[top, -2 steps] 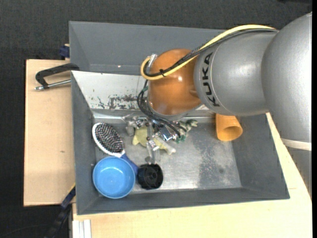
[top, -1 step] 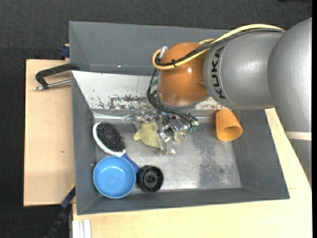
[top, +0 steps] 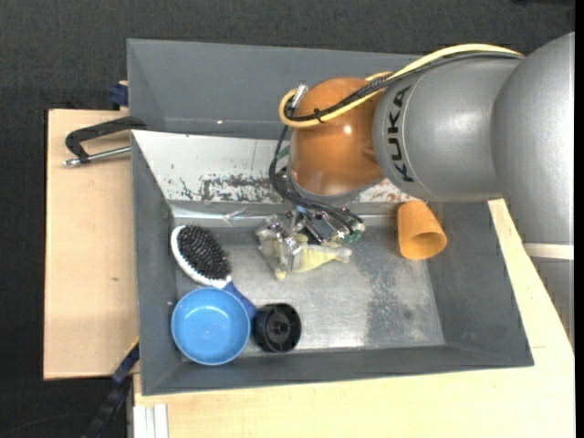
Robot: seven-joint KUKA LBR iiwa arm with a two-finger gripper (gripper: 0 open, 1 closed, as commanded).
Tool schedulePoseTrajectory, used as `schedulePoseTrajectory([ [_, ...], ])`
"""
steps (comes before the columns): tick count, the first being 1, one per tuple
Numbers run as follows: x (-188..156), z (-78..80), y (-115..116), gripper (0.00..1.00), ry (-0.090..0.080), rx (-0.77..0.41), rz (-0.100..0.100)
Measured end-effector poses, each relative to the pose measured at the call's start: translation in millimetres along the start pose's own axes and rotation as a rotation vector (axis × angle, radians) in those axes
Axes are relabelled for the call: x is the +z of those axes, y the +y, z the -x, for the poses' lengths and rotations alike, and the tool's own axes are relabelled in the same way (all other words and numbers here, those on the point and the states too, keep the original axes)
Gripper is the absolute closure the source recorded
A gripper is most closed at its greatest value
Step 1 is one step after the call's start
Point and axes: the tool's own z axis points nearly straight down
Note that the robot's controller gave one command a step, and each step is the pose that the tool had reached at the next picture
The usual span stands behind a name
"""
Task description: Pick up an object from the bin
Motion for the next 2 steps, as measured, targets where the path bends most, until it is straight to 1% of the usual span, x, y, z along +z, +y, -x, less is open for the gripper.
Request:
schedulePoseTrajectory([
  [1,0,-0.2,0,0.0,0.001,0.0,0.0],
  [2,21,-14.5,-31,0.0,0.006,-0.262,0.0],
])
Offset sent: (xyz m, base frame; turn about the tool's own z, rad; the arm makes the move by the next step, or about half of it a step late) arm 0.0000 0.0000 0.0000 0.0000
